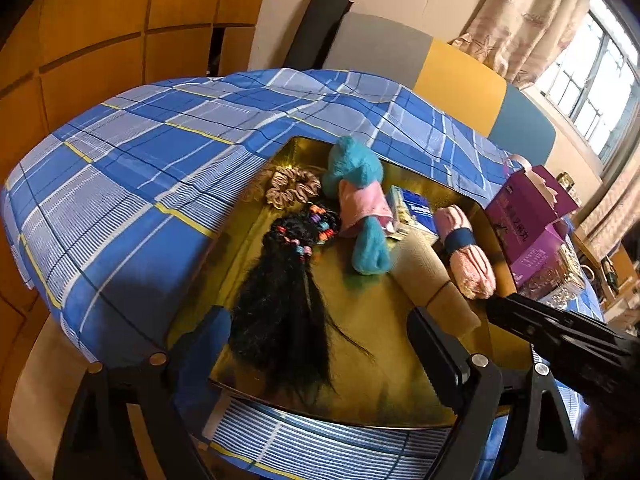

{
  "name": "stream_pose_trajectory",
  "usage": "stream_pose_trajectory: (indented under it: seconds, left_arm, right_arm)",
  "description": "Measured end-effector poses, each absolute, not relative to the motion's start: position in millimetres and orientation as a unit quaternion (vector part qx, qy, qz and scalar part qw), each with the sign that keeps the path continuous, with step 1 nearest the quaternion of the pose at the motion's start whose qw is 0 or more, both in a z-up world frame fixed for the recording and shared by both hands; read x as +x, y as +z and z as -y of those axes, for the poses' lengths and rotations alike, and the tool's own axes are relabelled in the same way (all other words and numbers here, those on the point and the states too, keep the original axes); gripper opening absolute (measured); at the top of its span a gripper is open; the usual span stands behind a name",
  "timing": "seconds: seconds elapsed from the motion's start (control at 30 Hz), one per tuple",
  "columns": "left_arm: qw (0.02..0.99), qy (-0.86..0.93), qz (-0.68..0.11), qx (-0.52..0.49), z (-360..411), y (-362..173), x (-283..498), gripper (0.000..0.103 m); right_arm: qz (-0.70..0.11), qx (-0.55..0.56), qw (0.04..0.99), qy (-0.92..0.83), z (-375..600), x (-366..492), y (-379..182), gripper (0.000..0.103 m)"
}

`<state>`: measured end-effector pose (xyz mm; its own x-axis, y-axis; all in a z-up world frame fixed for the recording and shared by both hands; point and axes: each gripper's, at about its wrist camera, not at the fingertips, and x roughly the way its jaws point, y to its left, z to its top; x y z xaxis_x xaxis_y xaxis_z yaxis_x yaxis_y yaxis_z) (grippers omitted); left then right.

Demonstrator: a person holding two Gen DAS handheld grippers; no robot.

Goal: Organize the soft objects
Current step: 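Carry the beige mesh sleeve into the gold tray and release it with the right gripper, then return the right gripper to the pile and grasp the white knit glove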

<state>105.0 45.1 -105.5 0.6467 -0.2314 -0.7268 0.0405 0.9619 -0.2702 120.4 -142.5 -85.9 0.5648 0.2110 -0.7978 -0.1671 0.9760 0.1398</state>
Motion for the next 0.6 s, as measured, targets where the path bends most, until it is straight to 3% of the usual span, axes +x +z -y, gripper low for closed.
stream_pose_trajectory:
  seconds: [0.6]
  left_arm:
    - [0.899, -0.194, -0.388, -0.062, 17, -90, 75, 0.090]
  right_arm:
    - [-0.446, 0.040, 0.891, 0.070, 244, 39, -72, 0.030]
